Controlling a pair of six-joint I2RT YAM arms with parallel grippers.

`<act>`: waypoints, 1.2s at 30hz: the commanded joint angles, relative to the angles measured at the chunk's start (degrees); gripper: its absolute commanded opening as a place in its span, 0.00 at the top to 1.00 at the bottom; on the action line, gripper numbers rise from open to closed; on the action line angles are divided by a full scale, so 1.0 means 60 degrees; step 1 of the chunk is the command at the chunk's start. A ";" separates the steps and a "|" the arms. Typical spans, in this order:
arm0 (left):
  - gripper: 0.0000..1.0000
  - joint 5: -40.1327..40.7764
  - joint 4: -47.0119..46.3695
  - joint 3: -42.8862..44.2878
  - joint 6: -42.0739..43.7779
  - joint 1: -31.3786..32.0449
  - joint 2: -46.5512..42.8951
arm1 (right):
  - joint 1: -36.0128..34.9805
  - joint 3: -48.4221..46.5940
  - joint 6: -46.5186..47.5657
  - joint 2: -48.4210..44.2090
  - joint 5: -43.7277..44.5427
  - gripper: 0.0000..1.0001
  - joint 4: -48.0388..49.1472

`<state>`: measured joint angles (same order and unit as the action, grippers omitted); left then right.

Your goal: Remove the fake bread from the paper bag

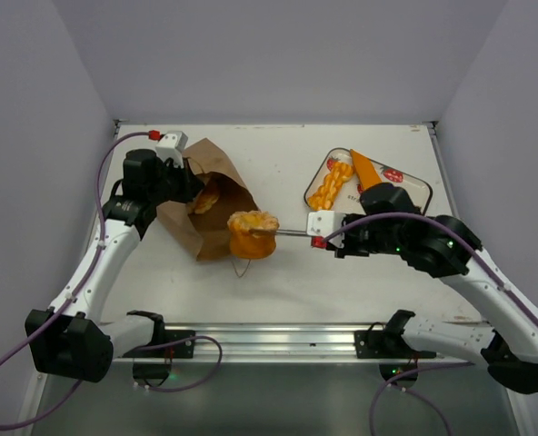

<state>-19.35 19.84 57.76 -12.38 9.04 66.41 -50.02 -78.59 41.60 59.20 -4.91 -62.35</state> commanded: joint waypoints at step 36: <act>0.96 0.0076 -0.0332 -0.0368 0.0423 0.0002 -0.1298 | 0.8980 0.1993 0.0740 -0.0140 0.3131 1.00 0.3622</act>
<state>-18.61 20.53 56.38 -10.26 9.04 61.01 3.07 -68.51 43.31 58.26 11.70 -48.69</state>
